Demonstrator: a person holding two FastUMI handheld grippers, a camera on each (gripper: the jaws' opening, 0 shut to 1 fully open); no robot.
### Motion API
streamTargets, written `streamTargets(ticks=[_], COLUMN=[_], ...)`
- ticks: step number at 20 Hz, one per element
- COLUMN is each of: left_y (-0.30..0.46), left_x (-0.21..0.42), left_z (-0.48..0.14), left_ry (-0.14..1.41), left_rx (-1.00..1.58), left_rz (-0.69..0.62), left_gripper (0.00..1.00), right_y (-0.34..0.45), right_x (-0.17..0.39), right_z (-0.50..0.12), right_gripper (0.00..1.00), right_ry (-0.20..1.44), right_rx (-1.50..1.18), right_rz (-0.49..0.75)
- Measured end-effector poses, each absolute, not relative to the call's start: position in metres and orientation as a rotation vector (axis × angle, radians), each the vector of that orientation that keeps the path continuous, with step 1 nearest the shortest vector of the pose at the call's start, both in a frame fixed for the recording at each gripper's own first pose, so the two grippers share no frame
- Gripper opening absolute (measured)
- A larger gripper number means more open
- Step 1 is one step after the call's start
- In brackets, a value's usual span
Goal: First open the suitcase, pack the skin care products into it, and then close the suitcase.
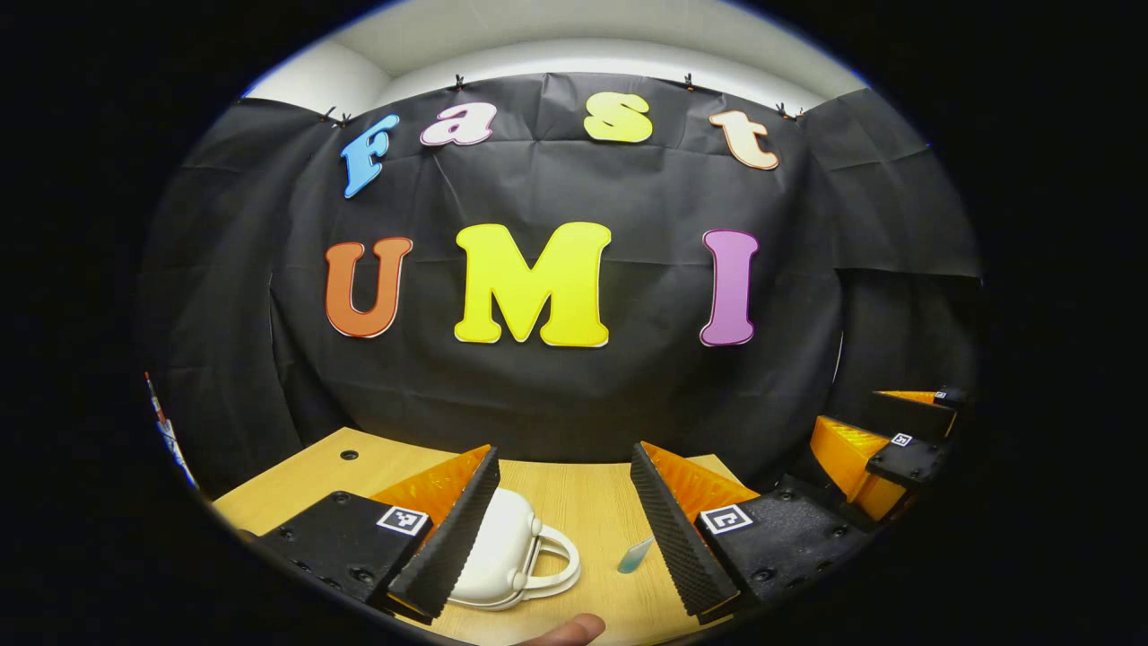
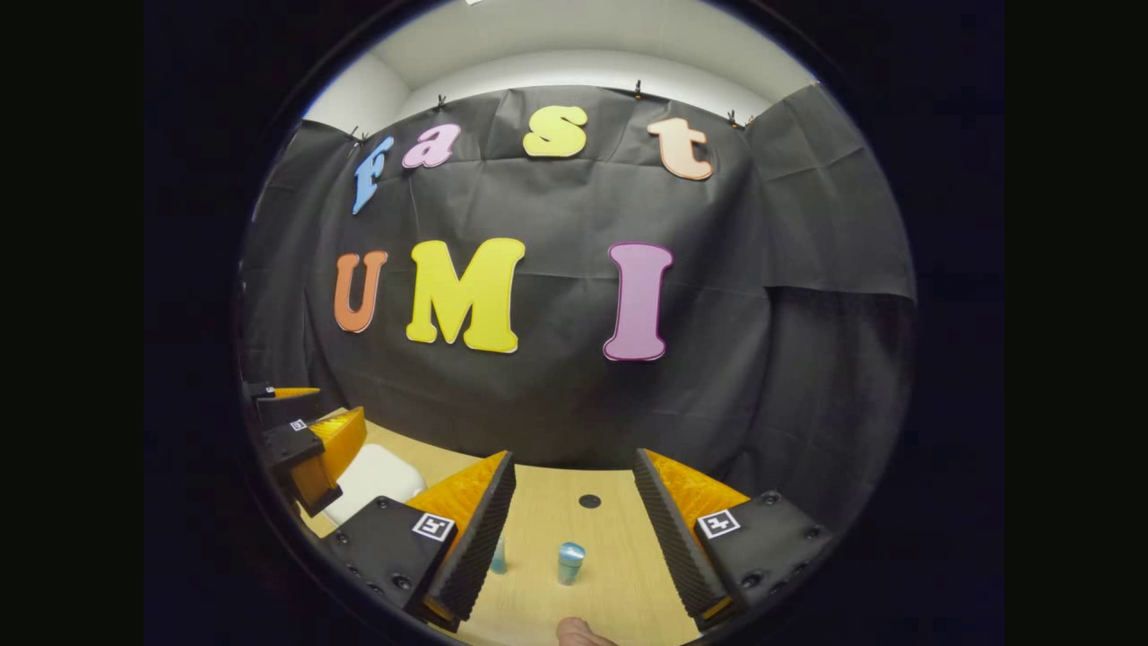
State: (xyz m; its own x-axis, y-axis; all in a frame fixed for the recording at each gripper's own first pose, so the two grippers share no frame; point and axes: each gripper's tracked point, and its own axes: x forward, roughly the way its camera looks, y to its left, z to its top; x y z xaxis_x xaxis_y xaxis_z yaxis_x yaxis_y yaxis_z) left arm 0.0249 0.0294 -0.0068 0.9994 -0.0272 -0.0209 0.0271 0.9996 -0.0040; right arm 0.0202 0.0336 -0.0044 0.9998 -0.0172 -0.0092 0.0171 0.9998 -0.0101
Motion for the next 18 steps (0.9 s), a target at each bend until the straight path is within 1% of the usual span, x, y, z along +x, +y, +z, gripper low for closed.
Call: streamTargets(ticks=[3,5,8,13,15,17,18], left_y=[0.032,0.033,0.035,0.039,0.039,0.036,0.032], left_x=[0.029,0.031,0.036,0.045,0.051,0.053,0.056], left_z=[-0.007,-0.011,-0.026,-0.075,-0.099,-0.120,-0.131], left_ry=[0.022,0.025,0.033,0.045,0.048,0.033,0.022], left_rx=[-0.007,-0.003,0.027,0.197,0.320,0.448,0.493], left_rz=[-0.031,-0.036,-0.060,-0.131,-0.147,-0.164,-0.178], left_gripper=[0.94,0.94,0.94,0.94,0.94,0.98,0.98], right_y=[0.038,0.040,0.033,0.015,0.008,0.001,-0.006], right_x=[0.025,0.024,0.022,0.007,0.001,-0.006,-0.010], right_z=[-0.004,-0.004,-0.007,-0.015,-0.021,-0.023,-0.021], right_gripper=[0.78,0.80,0.80,0.79,0.80,0.79,0.80], right_ry=[0.018,0.017,0.022,0.024,0.025,0.024,0.016], right_rx=[-0.014,-0.018,-0.021,-0.024,-0.051,-0.058,-0.056], right_rz=[-0.019,-0.027,-0.071,-0.185,-0.225,-0.251,-0.266])
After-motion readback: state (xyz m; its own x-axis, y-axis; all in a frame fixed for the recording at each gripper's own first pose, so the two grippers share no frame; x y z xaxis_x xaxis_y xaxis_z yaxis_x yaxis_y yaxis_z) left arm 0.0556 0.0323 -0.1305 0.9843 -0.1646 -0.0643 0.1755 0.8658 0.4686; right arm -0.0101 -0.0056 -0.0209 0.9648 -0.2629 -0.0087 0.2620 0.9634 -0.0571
